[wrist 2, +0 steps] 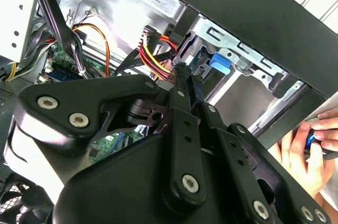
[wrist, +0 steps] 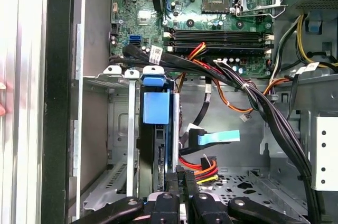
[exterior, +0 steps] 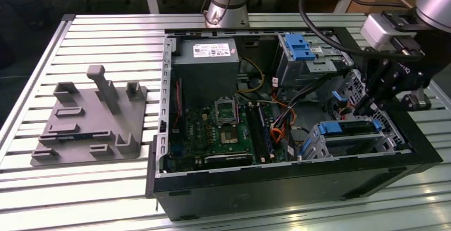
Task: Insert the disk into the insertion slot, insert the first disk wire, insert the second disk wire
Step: 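Insert the first disk wire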
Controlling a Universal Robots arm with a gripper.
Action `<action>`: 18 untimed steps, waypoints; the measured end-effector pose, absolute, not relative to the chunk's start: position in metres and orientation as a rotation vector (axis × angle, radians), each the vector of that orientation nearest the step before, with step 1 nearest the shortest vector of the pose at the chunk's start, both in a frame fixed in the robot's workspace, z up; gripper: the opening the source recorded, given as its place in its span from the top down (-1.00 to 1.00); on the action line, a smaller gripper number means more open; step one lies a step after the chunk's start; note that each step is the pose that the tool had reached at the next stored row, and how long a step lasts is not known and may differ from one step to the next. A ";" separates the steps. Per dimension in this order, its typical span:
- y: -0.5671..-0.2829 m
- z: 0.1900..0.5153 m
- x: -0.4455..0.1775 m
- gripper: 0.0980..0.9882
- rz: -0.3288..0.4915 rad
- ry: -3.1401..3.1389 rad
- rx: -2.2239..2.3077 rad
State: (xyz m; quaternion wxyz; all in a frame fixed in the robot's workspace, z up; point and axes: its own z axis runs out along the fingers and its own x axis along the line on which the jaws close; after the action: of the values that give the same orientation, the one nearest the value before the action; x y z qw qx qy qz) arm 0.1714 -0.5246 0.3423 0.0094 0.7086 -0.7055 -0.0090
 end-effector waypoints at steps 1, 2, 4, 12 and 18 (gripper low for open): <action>-0.525 0.342 0.172 0.85 -0.029 -2.203 2.212; -0.525 0.342 0.172 0.85 -0.029 -2.203 2.212; -0.527 0.342 0.173 0.85 -0.030 -2.204 2.210; -0.532 0.342 0.174 0.85 -0.031 -2.211 2.203; -0.533 0.342 0.174 0.85 -0.032 -2.236 2.178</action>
State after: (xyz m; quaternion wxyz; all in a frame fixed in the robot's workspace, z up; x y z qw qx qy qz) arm 0.1739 -0.5332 0.3418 0.0103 0.6977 -0.7163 -0.0102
